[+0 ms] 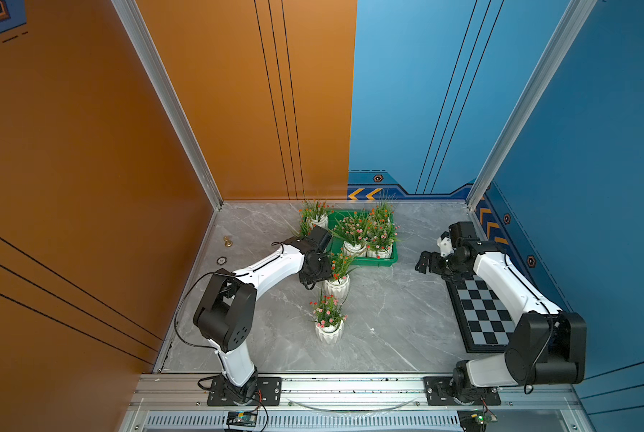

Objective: Put the potted gypsophila into the storage box
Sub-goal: Pick up the baby's breath potted plant from the center of the board.

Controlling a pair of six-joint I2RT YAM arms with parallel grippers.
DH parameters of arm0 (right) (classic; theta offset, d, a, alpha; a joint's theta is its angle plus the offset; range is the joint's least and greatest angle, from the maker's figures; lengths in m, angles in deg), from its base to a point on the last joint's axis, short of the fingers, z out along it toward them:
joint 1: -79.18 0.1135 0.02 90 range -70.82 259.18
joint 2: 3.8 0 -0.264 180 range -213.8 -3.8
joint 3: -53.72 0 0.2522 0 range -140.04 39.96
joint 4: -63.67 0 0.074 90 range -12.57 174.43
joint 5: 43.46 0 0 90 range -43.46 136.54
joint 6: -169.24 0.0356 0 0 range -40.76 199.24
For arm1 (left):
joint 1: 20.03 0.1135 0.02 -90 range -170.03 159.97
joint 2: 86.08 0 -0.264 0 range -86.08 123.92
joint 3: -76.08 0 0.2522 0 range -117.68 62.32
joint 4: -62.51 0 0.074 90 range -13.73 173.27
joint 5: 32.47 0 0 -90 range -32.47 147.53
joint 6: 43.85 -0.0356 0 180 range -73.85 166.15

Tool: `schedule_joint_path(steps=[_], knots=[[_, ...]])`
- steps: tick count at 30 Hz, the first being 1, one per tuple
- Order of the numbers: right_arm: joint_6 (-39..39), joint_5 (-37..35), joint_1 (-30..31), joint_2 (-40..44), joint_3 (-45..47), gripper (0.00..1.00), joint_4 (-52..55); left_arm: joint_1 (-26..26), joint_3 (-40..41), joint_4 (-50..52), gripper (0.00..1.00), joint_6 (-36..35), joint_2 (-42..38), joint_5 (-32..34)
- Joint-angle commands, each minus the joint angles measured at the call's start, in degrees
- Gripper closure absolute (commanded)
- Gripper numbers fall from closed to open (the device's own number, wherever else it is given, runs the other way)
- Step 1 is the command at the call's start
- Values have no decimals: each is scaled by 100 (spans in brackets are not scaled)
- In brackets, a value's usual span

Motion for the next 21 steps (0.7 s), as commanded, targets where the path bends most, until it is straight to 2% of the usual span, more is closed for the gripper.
schedule_joint_path(steps=[1, 6, 21], knots=[[20, 33, -29, -90, -63, 0, -69, -77, -213, 52, 48, -59, 139, -43], [18, 11, -29, -106, -24, 0, -87, -112, -285, 50, 58, -59, 211, -37], [23, -5, -64, -124, 108, 0, -177, -164, -519, 49, 76, -60, 412, -107]])
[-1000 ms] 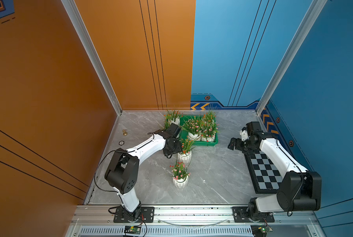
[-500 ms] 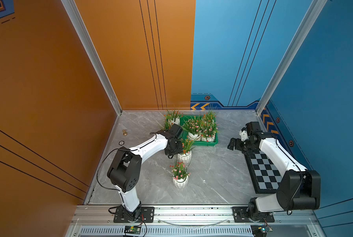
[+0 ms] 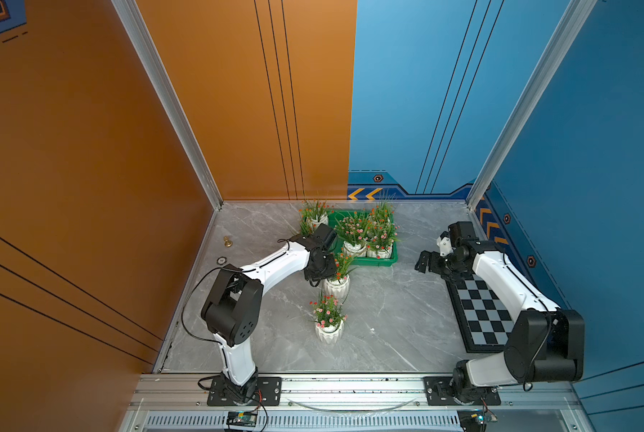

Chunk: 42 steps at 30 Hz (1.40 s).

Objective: Put the potted gypsophila into the storage box
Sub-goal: Pick up the baby's breath potted plant from the center of the board.

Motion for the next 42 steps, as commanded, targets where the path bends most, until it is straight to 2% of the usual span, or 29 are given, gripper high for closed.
schedule_joint_path(steps=[1, 13, 19, 29, 42], knots=[[27, -15, -62, -49, 108, 0, -68, -68, -134, 49, 76, -42, 100, -29], [47, -5, -89, -28, 144, 0, -85, -73, -218, 57, 94, -73, 128, -119], [49, 3, -98, -54, 132, 0, -103, -3, -198, 66, 99, -137, -94, -139], [34, 38, -115, -80, 97, 0, -127, 246, -475, 807, 100, -552, -613, 177], [22, 89, -141, -160, 13, 0, -156, 390, -1918, 2277, 100, -1388, -655, 966]])
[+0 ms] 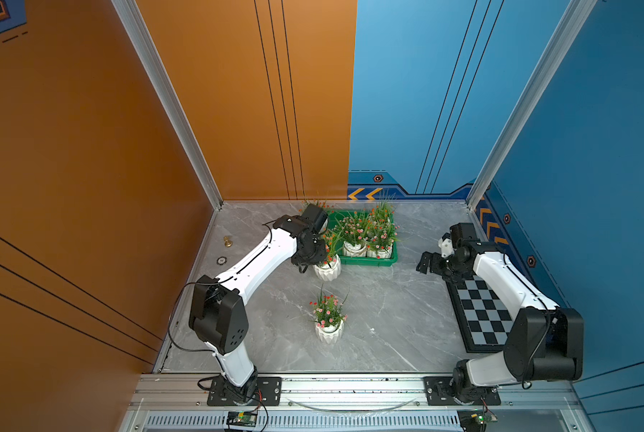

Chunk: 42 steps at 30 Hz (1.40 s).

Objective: Put the potted gypsophila into the storage box
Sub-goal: Pick up the baby's breath potted plant from the center of the board, then place the baby's breath potted plant at the storage box.

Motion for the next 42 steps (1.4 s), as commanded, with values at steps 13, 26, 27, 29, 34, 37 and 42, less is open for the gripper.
schedule_joint_path(steps=[13, 26, 27, 29, 34, 37, 42], knots=[[5, 208, -61, -378, -649, 0, -70, 339, -2725, 944, 100, -847, 828, 594], [76, 328, -43, -1199, -1658, 0, -70, 438, -5210, 928, 100, -1004, 2484, 536], [75, 329, -43, -1268, -1711, 0, -70, 451, -5437, 928, 100, -979, 2628, 533], [75, 328, -43, -1388, -1818, 0, -70, 486, -5835, 922, 100, -939, 2877, 543], [89, 310, -43, -1682, -2046, 0, -54, 619, -6707, 818, 100, -885, 3483, 407], [75, 310, -43, -1838, -2144, 0, -29, 702, -6708, 581, 100, -825, 3657, 215], [69, 284, -43, -2042, -2248, 0, 16, 718, -6681, 302, 100, -782, 3910, -31]])
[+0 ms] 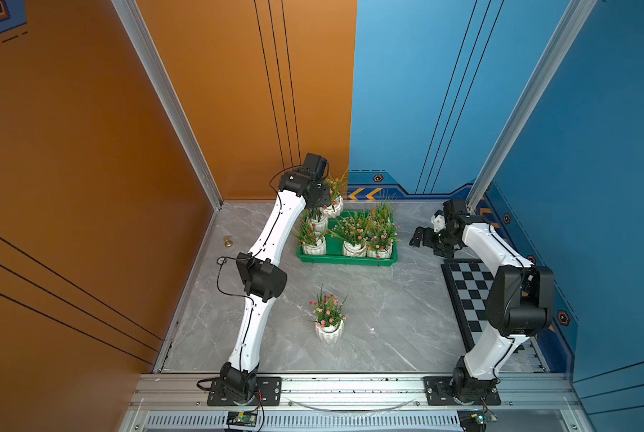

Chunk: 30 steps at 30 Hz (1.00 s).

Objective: Put the potted gypsophila into the storage box
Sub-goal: Place the baby's breath potted plant at the storage box.

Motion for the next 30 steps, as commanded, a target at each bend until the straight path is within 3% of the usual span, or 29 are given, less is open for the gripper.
schedule_joint_path(steps=[1, 9, 30], knots=[[69, -9, -12, -150, -185, 0, 134, -4, -180, -578, 100, 136, 135, -385], [29, -36, -21, -336, -236, 0, 177, -95, -100, -1091, 100, 393, 543, -860], [-87, 0, -118, -608, -187, 0, 197, -322, 41, -1624, 100, 539, 1319, -1281]])
